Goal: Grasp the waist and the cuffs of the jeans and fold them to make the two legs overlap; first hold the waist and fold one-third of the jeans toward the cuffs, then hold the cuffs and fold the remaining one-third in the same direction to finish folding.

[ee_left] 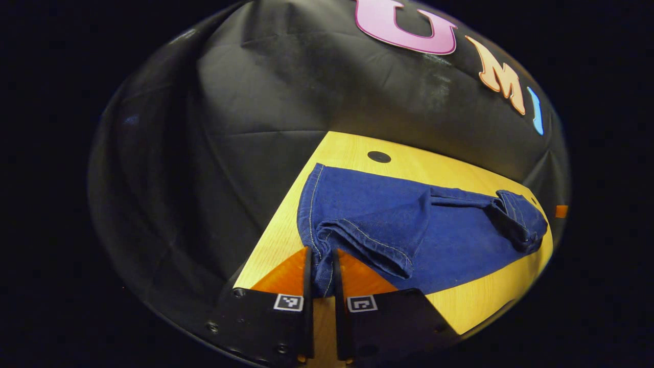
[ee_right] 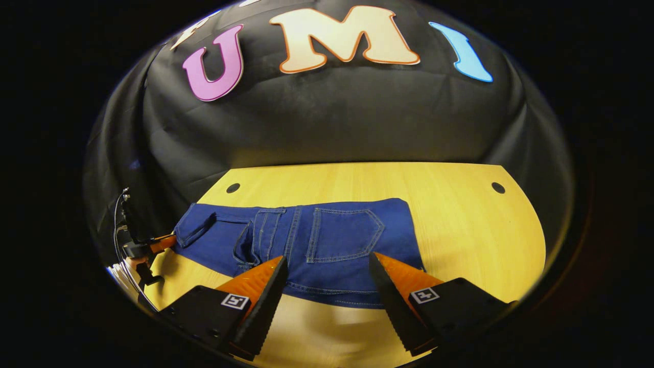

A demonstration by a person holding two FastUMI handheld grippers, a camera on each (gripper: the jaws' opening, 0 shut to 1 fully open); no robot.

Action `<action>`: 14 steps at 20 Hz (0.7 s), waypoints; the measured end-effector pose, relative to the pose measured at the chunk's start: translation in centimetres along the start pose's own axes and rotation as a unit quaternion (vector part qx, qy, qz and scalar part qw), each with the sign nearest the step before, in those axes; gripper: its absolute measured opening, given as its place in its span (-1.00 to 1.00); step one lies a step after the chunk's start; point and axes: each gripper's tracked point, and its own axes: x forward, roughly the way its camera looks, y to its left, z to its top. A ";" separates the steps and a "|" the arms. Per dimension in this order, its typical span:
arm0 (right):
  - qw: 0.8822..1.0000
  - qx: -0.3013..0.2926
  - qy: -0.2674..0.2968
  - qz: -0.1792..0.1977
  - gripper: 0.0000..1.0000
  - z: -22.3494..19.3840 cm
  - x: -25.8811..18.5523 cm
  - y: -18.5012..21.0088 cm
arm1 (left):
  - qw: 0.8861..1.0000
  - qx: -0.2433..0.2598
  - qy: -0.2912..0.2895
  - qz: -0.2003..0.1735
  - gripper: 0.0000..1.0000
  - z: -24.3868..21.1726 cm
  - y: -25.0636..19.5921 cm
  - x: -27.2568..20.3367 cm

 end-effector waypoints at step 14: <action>0.998 0.044 -0.031 -0.014 0.89 1.7 -2.7 -3.3 | 0.986 -0.088 -0.075 -0.123 -0.99 8.4 -10.1 -5.4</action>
